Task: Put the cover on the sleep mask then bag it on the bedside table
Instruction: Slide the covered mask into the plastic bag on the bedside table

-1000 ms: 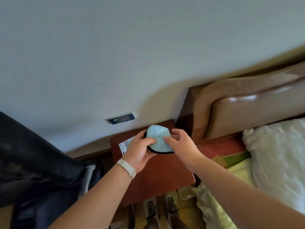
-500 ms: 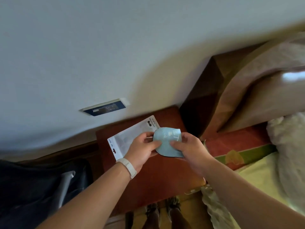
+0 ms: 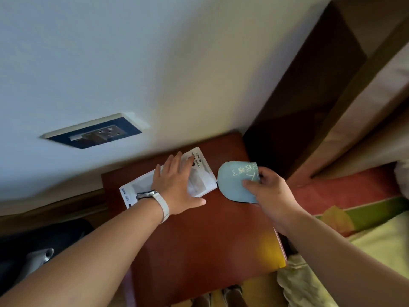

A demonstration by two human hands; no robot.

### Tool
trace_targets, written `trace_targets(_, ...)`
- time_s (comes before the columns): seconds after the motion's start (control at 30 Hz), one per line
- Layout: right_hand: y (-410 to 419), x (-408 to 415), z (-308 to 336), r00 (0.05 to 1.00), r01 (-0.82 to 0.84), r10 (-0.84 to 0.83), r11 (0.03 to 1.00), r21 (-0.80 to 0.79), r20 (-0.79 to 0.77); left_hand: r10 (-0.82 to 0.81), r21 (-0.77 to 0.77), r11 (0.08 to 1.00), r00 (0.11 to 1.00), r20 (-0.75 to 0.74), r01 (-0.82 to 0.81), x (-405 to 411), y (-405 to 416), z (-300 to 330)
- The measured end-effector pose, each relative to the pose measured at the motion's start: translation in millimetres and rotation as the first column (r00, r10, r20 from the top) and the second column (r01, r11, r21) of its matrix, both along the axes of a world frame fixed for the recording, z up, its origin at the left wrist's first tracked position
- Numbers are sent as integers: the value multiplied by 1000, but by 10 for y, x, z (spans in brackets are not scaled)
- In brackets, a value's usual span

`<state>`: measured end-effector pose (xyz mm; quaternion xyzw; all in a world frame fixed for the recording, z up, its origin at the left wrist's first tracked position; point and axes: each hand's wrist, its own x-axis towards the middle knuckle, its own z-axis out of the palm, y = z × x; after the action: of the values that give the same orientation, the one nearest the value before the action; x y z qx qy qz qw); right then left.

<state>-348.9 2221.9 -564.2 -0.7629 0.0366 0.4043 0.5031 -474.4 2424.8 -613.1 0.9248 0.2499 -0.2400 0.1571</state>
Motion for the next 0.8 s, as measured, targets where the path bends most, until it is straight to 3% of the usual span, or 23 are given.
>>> trace_targets(0.1, 38, 24, -92, 1000, 2, -1, 1000, -20, 25, -64, 31, 997, 997, -35, 65, -25, -1, -126)
trace_targets(0.33, 66, 46, -226, 996, -33, 38, 997, -65, 75, -135, 102, 987, 985, 112, 123, -101, 31, -155)
trace_targets(0.8, 191, 36, -349, 990, -118, 127, 984, -132, 57, -170, -1, 984, 950, 263, 176, -195, 0, -145)
